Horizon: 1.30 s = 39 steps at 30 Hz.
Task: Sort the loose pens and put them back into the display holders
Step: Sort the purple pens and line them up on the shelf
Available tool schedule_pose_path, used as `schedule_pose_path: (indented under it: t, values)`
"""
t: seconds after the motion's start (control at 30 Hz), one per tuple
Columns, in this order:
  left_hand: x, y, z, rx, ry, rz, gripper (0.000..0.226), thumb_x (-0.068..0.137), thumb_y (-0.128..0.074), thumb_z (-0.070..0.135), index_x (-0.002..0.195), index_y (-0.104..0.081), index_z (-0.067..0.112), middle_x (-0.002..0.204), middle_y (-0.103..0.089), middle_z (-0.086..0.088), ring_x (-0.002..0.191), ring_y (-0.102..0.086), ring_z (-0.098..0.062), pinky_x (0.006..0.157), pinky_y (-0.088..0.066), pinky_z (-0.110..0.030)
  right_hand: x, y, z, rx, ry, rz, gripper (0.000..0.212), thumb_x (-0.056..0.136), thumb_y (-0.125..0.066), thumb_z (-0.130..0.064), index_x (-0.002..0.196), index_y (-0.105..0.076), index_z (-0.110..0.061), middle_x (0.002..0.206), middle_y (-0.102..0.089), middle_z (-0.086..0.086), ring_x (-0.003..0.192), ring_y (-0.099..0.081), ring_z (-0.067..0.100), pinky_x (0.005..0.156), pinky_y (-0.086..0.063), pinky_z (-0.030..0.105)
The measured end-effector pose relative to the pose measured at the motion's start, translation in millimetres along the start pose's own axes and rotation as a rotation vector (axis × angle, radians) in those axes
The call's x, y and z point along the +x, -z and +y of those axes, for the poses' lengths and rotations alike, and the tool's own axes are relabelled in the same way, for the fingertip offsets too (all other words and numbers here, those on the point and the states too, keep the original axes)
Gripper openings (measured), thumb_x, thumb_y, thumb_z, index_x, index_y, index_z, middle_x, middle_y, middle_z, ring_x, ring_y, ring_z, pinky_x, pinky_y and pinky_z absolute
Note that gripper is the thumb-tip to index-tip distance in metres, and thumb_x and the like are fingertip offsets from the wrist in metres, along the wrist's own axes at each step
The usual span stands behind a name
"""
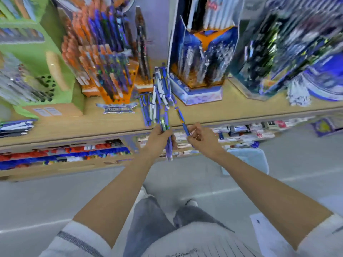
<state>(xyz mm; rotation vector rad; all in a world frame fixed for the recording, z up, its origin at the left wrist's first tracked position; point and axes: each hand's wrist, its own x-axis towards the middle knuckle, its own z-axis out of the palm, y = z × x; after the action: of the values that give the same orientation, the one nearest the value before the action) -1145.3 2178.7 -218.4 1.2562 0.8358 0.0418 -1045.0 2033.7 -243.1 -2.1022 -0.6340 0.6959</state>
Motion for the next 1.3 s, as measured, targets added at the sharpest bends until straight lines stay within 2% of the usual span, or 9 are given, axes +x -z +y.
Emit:
schedule_pose_path:
  t: [0.2,0.5,0.6,0.77,0.9,1.0,1.07,1.2,1.3]
  values:
    - [13.5,-96.5,-0.2,0.061,0.025,-0.072,0.005,0.098,-0.048,0.005,0.094,-0.046,0.004,0.077,-0.06,-0.01,0.039,-0.057,-0.006,0.039,-0.046,-0.019,-14.5,81.2,60.3,-0.028,-0.097,0.164,0.017,0.087,-0.065,-0.013,0.1,-0.057,-0.02,0.065,-0.055,-0.003,0.057,-0.053,0.012,0.062,-0.045,0.034]
    - [81.0,-158.3,16.9,0.119,0.028,-0.126,0.01,0.095,-0.057,0.009,0.101,-0.055,0.002,0.071,-0.07,-0.008,0.052,-0.064,-0.017,0.056,-0.056,-0.031,39.8,144.6,96.1,-0.101,-0.179,0.318,0.022,0.089,-0.064,-0.017,0.109,-0.058,-0.01,0.074,-0.062,0.003,0.07,-0.059,0.023,0.067,-0.047,0.034]
    - [96.7,-167.5,22.4,0.132,0.053,-0.139,0.013,0.095,-0.058,0.011,0.104,-0.055,0.002,0.081,-0.07,-0.015,0.057,-0.063,-0.022,0.062,-0.057,-0.035,62.6,155.2,98.4,-0.123,-0.2,0.319,0.024,0.089,-0.062,-0.016,0.112,-0.057,-0.01,0.077,-0.064,0.007,0.071,-0.059,0.024,0.064,-0.044,0.031]
    - [110.9,-173.4,28.4,0.13,0.069,-0.091,0.011,0.094,-0.058,0.009,0.103,-0.058,0.002,0.08,-0.068,-0.011,0.053,-0.062,-0.017,0.051,-0.054,-0.026,92.7,163.0,104.8,-0.154,-0.217,0.266,0.027,0.088,-0.061,-0.012,0.115,-0.056,-0.009,0.075,-0.06,0.002,0.074,-0.059,0.025,0.062,-0.04,0.03]
    - [112.3,-178.8,25.1,0.097,0.085,-0.049,0.01,0.094,-0.059,0.01,0.099,-0.058,0.001,0.07,-0.056,-0.011,0.046,-0.055,-0.015,0.047,-0.051,-0.024,103.7,168.9,114.2,-0.175,-0.189,0.221,0.028,0.084,-0.063,-0.006,0.111,-0.057,-0.01,0.096,-0.06,0.008,0.084,-0.061,0.028,0.074,-0.048,0.036]
    - [111.3,-190.0,23.1,0.038,0.086,0.036,0.01,0.093,-0.06,0.007,0.095,-0.059,-0.002,0.07,-0.053,-0.011,0.046,-0.053,-0.014,0.045,-0.049,-0.021,102.7,179.6,113.9,-0.184,-0.101,0.209,0.025,0.085,-0.064,-0.008,0.11,-0.057,-0.009,0.098,-0.055,0.006,0.075,-0.056,0.022,0.067,-0.039,0.029]
    - [109.0,-199.1,23.3,-0.024,0.08,0.094,0.01,0.092,-0.061,0.007,0.091,-0.06,-0.003,0.07,-0.055,-0.011,0.047,-0.056,-0.012,0.047,-0.051,-0.02,99.4,184.0,108.1,-0.113,-0.036,0.127,0.019,0.087,-0.066,-0.014,0.103,-0.059,-0.009,0.088,-0.057,-0.001,0.067,-0.053,0.013,0.065,-0.038,0.025]
    - [105.5,-216.1,19.9,-0.133,0.045,0.207,0.014,0.09,-0.065,0.009,0.077,-0.066,0.003,0.066,-0.062,-0.01,0.053,-0.057,-0.016,0.051,-0.052,-0.022,90.3,182.7,87.8,0.182,-0.144,-0.409,0.014,0.091,-0.066,-0.027,0.093,-0.059,-0.014,0.072,-0.064,-0.006,0.055,-0.055,0.007,0.058,-0.048,0.027]
    - [100.1,-218.0,20.2,-0.128,0.016,0.274,0.015,0.087,-0.07,0.014,0.076,-0.068,0.003,0.06,-0.06,-0.008,0.05,-0.049,-0.015,0.048,-0.044,-0.022,88.9,176.4,79.8,0.184,-0.128,-0.554,0.018,0.094,-0.062,-0.022,0.103,-0.064,-0.007,0.071,-0.068,-0.004,0.052,-0.055,0.0,0.049,-0.042,0.016]
